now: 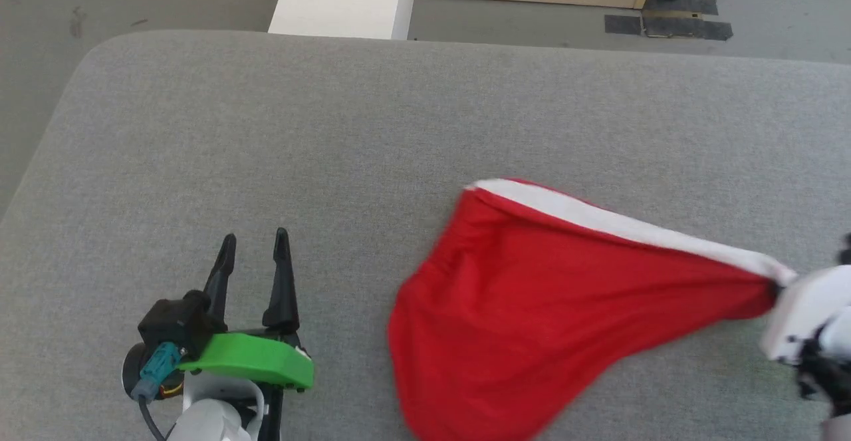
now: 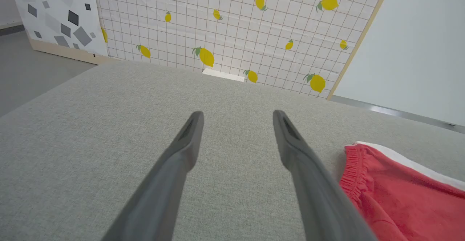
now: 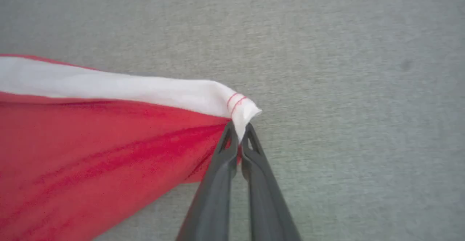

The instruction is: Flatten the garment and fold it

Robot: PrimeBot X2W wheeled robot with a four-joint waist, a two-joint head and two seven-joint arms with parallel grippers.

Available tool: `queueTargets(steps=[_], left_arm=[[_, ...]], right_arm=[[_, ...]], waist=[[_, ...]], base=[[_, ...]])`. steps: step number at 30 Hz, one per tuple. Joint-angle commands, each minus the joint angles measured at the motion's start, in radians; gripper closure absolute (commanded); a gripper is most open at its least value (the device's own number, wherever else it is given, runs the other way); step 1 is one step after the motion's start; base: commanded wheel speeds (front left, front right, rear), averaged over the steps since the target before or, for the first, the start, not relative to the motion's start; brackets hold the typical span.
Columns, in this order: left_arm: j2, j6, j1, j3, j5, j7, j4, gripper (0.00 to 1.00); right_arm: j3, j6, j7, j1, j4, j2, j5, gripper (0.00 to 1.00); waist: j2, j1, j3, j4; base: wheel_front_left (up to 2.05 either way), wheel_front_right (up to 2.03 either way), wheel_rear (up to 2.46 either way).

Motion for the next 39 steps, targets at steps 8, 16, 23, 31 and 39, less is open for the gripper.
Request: queueTargets(steps=[8,16,23,31,39], left_arm=[[-0.009,-0.048,-0.051,-0.046,-0.012,0.052,0.042,0.0],[-0.046,-0.11,-0.234,-0.126,-0.05,0.237,0.106,0.0],[-0.077,-0.106,-0.351,-0.239,-0.095,0.639,0.304,0.0],[-0.066,-0.076,-0.321,-0.319,-0.123,0.942,0.358,1.0],[-0.08,-0.07,-0.291,-0.233,-0.206,0.88,0.264,1.0]], right_arm=[[-0.111,-0.002,0.033,-0.027,-0.018,0.001,-0.023,0.0],[-0.169,-0.002,-0.137,-0.026,-0.104,0.031,0.05,0.0],[-0.095,-0.002,-0.189,0.03,-0.116,0.033,0.14,0.0],[-0.084,-0.002,-0.226,0.061,-0.127,0.033,0.159,0.0],[-0.057,-0.002,-0.246,0.073,-0.126,0.033,0.178,0.0]], waist=[[0.0,0.0,-0.005,-0.031],[0.0,0.0,-0.001,-0.09],[0.0,0.0,0.016,-0.183],[0.0,0.0,0.029,-0.198],[0.0,0.0,0.016,-0.132]], base=[[0.0,0.0,0.0],[0.0,0.0,0.0],[0.0,0.0,0.0],[0.0,0.0,0.0],[0.0,0.0,0.0]])
